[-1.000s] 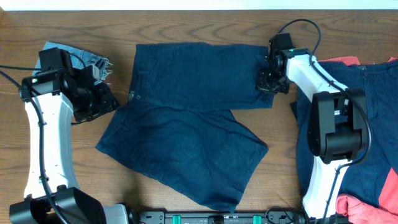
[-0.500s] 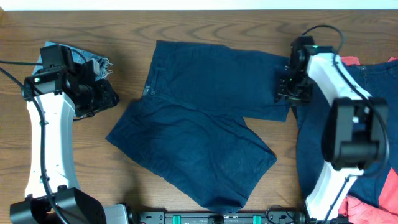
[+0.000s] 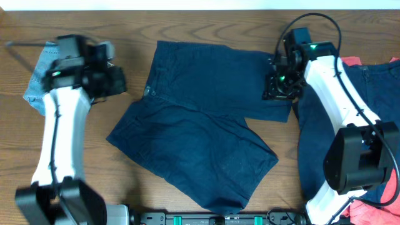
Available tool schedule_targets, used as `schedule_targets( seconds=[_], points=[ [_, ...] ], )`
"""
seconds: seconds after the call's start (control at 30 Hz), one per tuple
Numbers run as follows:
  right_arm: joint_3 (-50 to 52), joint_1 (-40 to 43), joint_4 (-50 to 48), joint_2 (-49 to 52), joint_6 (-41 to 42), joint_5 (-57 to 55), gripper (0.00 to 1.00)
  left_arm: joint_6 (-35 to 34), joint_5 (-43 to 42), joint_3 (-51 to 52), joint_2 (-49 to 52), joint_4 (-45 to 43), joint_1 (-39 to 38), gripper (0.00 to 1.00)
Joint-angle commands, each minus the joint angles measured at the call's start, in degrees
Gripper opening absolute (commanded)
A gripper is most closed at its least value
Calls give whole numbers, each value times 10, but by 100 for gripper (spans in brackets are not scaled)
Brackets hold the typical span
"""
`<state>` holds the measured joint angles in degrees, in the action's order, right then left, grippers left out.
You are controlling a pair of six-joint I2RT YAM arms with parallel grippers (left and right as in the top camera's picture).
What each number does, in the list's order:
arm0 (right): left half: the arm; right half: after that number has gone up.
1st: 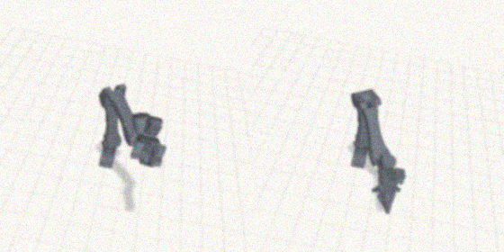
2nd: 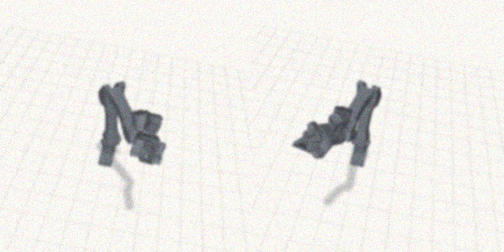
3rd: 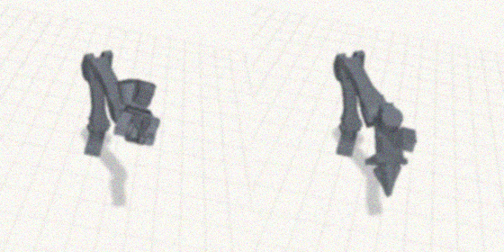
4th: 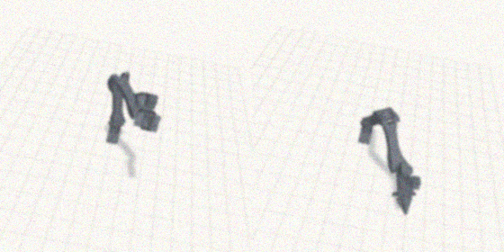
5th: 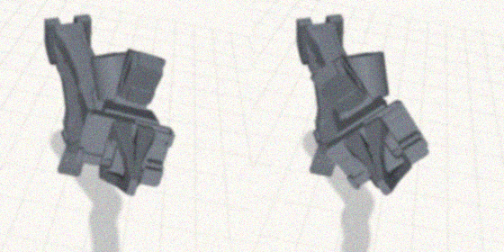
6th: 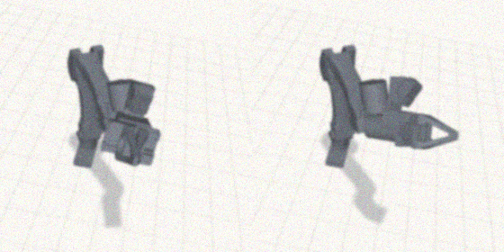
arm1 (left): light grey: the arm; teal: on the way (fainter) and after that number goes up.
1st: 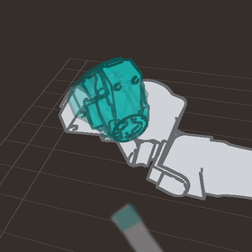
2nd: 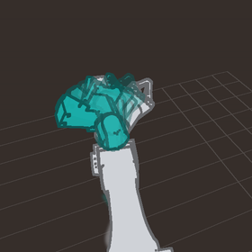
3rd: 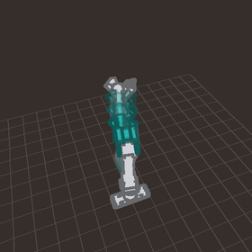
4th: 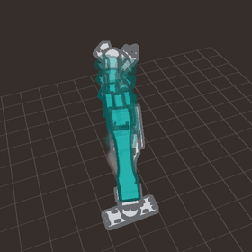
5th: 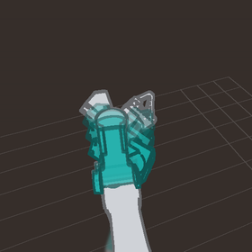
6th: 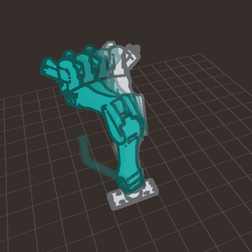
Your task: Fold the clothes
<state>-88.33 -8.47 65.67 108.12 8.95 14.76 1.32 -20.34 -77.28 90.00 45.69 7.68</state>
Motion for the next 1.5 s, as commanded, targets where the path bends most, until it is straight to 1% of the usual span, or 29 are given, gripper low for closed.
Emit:
schedule_targets(
  seconds=[0.0,0.1,0.17,0.23,0.33,0.43,0.47,0.6,0.67,0.77,0.8,0.93,1.0,1.13,1.23,1.33,1.37,1.4,1.43,1.47],
  points=[
    [2,-20,5,-8,-10,29,33,39,0,13,71,-52,-62,6],
    [2,-31,14,-28,-3,26,33,66,1,13,134,-105,-104,6],
    [2,-35,20,-46,19,15,33,66,5,13,175,-138,-120,6],
    [2,-35,24,-63,33,1,33,61,5,13,214,-167,-125,6],
    [2,-35,25,-82,34,0,35,40,5,13,262,-208,-124,6],
    [2,-35,26,-87,34,-5,38,33,10,13,302,-237,-117,6],
    [2,-35,27,-86,34,-7,39,13,28,13,312,-241,-114,6],
    [10,-36,26,-80,48,-15,41,-118,187,13,352,-221,-82,6],
    [23,-36,21,-77,52,-16,41,-146,213,13,362,-202,-55,6],
    [54,-36,-4,-76,83,-52,40,-166,207,13,359,-182,-12,6],
    [68,-36,-20,-76,94,-63,39,-167,194,13,355,-179,1,6],
    [137,-39,-104,-76,90,-38,38,-171,106,13,330,-179,24,6],
    [175,-45,-142,-76,75,-19,41,-171,96,13,311,-179,21,6],
    [247,-65,-226,-76,11,43,52,-146,94,13,269,-178,3,6],
    [295,-82,-306,-76,6,46,58,-134,94,13,238,-170,-11,6],
    [338,-96,-386,-76,9,46,61,-134,94,13,207,-161,-19,6],
    [349,-100,-403,-76,10,46,61,-134,94,13,198,-160,-19,8],
    [360,-103,-416,-76,16,46,57,-134,94,13,187,-157,-19,10],
    [369,-104,-421,-76,18,46,50,-129,94,13,172,-148,-19,12],
    [373,-104,-421,-76,18,46,41,-123,94,13,160,-139,-19,13]
  ],
)
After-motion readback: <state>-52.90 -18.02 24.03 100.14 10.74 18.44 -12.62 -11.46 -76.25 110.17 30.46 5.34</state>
